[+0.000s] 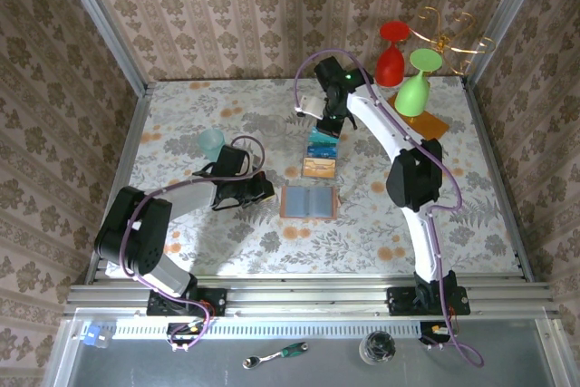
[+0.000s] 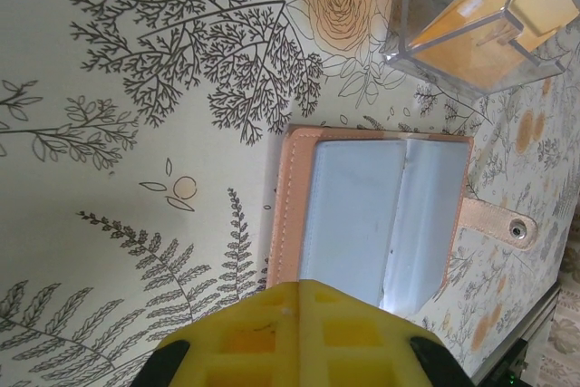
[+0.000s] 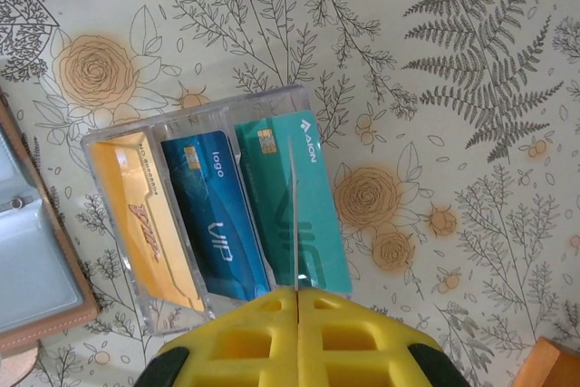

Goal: Take the credit cards out of the card holder

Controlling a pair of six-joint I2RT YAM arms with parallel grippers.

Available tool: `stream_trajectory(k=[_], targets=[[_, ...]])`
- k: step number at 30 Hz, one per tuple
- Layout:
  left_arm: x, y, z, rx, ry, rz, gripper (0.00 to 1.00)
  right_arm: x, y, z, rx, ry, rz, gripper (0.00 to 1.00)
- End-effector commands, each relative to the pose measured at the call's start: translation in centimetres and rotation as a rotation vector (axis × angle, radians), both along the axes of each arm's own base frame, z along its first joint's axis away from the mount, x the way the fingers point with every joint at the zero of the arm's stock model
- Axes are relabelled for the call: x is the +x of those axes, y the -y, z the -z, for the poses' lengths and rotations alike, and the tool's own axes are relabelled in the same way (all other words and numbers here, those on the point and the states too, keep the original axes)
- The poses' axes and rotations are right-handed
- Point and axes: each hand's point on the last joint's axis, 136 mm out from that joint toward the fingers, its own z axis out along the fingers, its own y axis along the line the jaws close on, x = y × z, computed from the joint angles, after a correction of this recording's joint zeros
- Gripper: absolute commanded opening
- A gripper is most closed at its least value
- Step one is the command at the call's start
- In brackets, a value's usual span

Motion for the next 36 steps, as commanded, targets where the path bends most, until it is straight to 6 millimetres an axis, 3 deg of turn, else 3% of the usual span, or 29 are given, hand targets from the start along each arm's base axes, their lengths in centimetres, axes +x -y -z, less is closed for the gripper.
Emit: stream_trajectory(k=[1, 11, 14, 19, 28, 36], targets=[[-0.1, -0.2, 0.0, 0.004, 0.01, 0.017, 0.02, -0.1, 0.1, 0.9, -0.019, -0.029, -0.021, 0.0], [0.7, -0.9, 0.2, -0.003, 0.004, -0.01, 0.01, 0.2, 0.0, 3.0, -0.033, -0.058, -0.029, 0.0], [0.7, -0.9, 0.2, -0.003, 0.004, -0.008, 0.01, 0.3, -0.1, 2.7, -0.027, -0.052, -0.029, 0.01], [0.6, -0.9, 0.2, -0.004, 0.005, -0.007, 0.02, 0.9, 0.3, 1.9, -0.044, -0.008, -0.01, 0.18], [1.4, -0.6, -0.8, -0.009, 0.029, 0.007, 0.02, 1.7, 0.6, -0.9, -0.007, 0.095, 0.068, 0.23], [1.8, -0.9, -0.8, -0.001, 0.042, 0.008, 0.03, 0.9, 1.2, -1.5, 0.07, 0.144, 0.209, 0.29]])
